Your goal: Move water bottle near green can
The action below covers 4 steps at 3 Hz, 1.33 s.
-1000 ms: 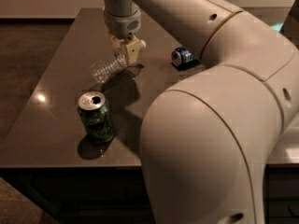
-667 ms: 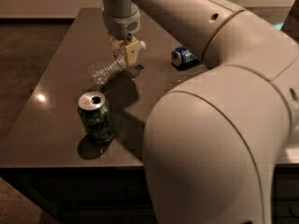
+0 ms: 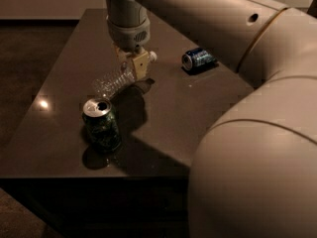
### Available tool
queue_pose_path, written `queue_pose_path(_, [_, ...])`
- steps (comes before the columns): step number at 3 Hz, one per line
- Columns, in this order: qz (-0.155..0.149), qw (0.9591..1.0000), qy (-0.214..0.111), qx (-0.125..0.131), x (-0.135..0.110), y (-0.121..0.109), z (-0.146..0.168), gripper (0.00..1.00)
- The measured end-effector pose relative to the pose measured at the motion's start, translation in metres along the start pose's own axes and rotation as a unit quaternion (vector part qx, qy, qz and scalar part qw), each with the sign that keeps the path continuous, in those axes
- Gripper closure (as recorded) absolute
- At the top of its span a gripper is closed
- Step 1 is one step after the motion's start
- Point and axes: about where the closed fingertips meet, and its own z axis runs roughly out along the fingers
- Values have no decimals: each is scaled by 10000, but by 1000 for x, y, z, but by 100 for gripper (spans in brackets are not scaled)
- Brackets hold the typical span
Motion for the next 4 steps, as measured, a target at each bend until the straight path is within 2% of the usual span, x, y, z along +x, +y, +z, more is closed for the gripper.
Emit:
queue_pose_path(2, [-135, 9990, -257, -348, -26, 28, 4, 100])
queue_pose_path(3, [-181, 9983, -369, -409, -34, 35, 5, 100])
queue_pose_path(4, [-143, 9971, -549, -517, -42, 44, 12, 77])
